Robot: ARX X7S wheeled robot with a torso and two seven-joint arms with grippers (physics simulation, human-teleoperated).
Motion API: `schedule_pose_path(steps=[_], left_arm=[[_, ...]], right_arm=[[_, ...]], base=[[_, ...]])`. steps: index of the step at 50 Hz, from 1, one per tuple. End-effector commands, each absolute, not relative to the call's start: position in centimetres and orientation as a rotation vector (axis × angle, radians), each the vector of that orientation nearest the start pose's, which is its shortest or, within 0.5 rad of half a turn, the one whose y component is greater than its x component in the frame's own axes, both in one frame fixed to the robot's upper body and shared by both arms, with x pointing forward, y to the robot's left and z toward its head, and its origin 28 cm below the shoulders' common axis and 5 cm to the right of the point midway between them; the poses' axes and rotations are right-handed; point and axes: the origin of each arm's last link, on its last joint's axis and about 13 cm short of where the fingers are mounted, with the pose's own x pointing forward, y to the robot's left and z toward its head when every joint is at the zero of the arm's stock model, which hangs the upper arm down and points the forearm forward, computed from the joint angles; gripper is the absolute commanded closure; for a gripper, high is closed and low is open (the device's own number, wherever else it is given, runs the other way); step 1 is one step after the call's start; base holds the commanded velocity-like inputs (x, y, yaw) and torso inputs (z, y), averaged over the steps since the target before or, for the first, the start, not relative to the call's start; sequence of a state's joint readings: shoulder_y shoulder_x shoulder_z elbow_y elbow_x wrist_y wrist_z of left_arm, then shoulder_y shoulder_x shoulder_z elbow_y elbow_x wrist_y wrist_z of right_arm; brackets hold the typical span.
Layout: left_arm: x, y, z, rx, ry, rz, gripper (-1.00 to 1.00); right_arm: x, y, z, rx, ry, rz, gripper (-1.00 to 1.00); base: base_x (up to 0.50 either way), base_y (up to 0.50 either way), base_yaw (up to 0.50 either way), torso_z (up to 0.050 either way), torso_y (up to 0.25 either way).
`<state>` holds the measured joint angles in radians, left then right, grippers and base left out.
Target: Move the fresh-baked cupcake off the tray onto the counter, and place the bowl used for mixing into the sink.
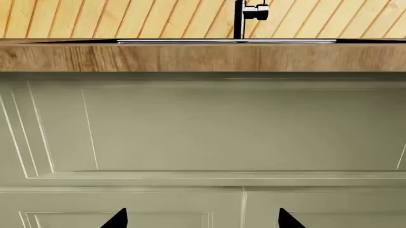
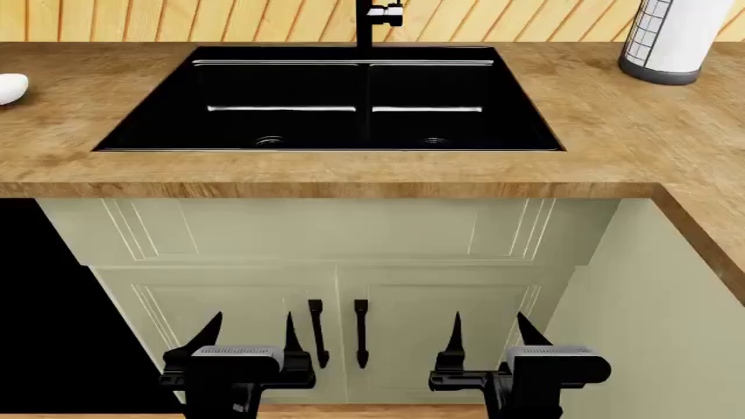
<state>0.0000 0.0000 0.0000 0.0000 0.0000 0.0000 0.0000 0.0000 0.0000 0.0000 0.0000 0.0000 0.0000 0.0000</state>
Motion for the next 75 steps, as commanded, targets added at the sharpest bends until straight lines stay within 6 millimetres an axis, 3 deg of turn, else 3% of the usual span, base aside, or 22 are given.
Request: schedule_pose_path(steps=[1,6,11,25,28,31,42,50,60,75], left_arm=[[20.9,20.5,1.3,0.003,0.008,-0.004,-1.0],[21.2,20.8,2.1,0.039,0.011,-0.031,-1.0],[21.0,21.6,4.6,0.108,-0.06,-0.063,-1.0],[21.4,23.5,11.7,0.204,-0.145,-0.189,-1.0],[21.3,23.8,13.3,0.193,-0.121,-0.283,-1.0],[21.1,24.3,15.0,0.25,-0.124,-0.405,-1.0],[21.8,26.5,21.8,0.308,-0.072,-0.646,-1.0],[22.5,27.0,25.3,0.38,-0.06,-0.714,-1.0],[20.7,27.9,29.5,0.447,-0.06,-0.797,-1.0],[20.9,28.6,31.8,0.42,-0.098,-0.786,-1.0]], right_arm=[[21.0,-9.7,1.8,0.015,0.003,0.024,-1.0],[21.0,-10.0,3.0,0.013,-0.023,0.021,-1.0],[20.6,-10.3,5.4,0.016,-0.063,0.066,-1.0],[19.6,-11.5,14.8,-0.036,-0.231,0.199,-1.0],[19.4,-11.7,16.7,-0.012,-0.242,0.288,-1.0],[19.4,-12.2,18.9,-0.107,-0.238,0.355,-1.0],[20.2,-13.8,25.0,-0.126,-0.197,0.528,-1.0],[20.5,-14.0,28.1,-0.166,-0.192,0.597,-1.0],[20.1,-15.3,30.9,-0.22,-0.191,0.662,-1.0],[19.8,-15.0,33.3,-0.27,-0.26,0.672,-1.0]], base=[[0.0,0.0,0.0,0.0,0.0],[0.0,0.0,0.0,0.0,0.0],[0.0,0.0,0.0,0.0,0.0],[0.0,0.0,0.0,0.0,0.0],[0.0,0.0,0.0,0.0,0.0],[0.0,0.0,0.0,0.0,0.0],[0.0,0.0,0.0,0.0,0.0],[0.0,0.0,0.0,0.0,0.0],[0.0,0.0,0.0,0.0,0.0],[0.0,0.0,0.0,0.0,0.0]])
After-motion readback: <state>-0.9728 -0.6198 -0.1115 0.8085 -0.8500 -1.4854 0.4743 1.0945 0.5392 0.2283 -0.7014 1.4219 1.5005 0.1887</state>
